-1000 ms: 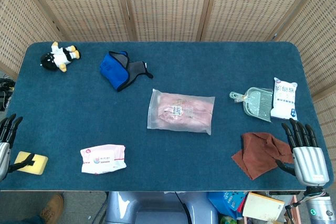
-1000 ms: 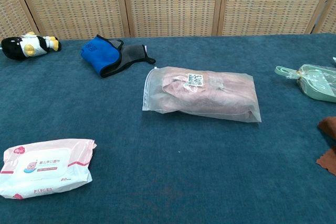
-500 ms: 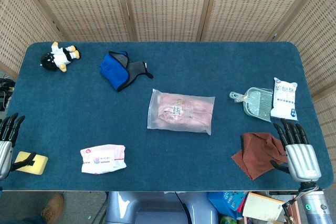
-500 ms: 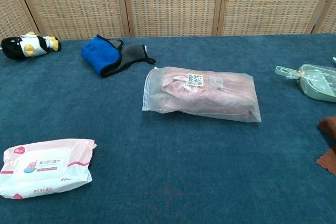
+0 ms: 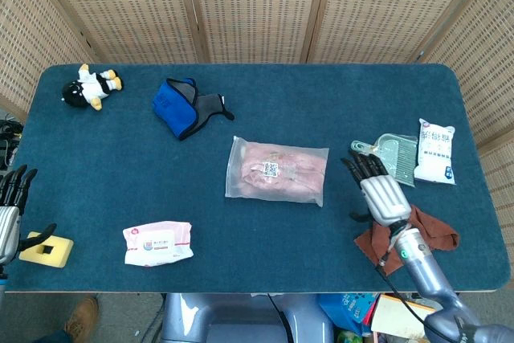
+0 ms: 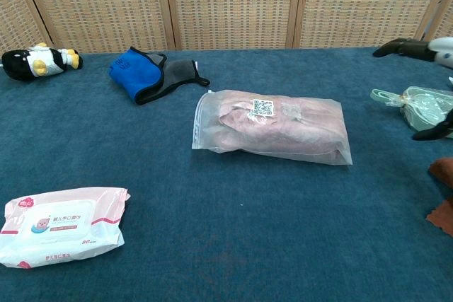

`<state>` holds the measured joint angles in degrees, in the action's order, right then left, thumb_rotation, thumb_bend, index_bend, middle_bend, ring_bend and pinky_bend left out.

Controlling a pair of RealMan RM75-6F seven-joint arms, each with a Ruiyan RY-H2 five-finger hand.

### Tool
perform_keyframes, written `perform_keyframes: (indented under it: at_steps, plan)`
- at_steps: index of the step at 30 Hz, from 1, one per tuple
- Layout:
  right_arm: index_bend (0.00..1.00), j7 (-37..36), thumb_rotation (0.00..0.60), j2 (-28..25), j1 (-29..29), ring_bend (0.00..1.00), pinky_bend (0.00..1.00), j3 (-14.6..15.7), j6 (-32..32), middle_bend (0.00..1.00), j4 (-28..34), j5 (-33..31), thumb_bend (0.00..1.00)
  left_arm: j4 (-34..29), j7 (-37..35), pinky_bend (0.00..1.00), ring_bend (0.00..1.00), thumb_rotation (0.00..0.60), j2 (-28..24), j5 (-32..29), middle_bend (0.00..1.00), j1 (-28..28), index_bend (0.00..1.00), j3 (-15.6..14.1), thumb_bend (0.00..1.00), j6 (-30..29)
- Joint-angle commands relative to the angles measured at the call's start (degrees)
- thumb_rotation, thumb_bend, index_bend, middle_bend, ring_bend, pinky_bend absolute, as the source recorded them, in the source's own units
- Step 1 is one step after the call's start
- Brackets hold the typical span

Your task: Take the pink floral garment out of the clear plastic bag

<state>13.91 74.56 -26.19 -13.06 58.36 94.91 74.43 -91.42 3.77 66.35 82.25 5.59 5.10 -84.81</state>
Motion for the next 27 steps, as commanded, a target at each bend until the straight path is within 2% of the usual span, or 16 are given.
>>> perform_keyframes:
  at_steps: [1,5,13,27]
  plan:
    - [0.0,7.1,0.6,5.32,-6.31,0.0,0.0,-3.4,-5.58,0.0,-1.46,-8.82,0.0,0.31,-0.09,0.0,0.0,0.6,0.13,-1.0,0.0,0.37,0.0,0.37,0.22,0.87]
    - [0.0,12.26,0.6,9.41,-10.79,0.0,0.0,-4.96,-7.78,0.0,-3.56,-17.64,0.0,-0.44,-0.45,0.0,0.0,0.6,-0.78,-2.08,0.0,0.83,0.0,0.33,0.22,2.65]
    - [0.0,16.1,0.6,14.91,-17.33,0.0,0.0,-6.4,-10.53,0.0,-8.83,-31.1,0.0,-0.7,0.58,0.0,0.0,0.6,-0.7,-2.82,0.0,1.31,0.0,0.42,0.22,3.44]
    - [0.0,23.83,0.6,23.15,-27.67,0.0,0.0,-6.41,-8.48,0.0,-17.55,-45.41,0.0,-0.48,0.46,0.0,0.0,0.6,-0.71,-4.01,0.0,1.72,0.0,0.84,0.22,3.97]
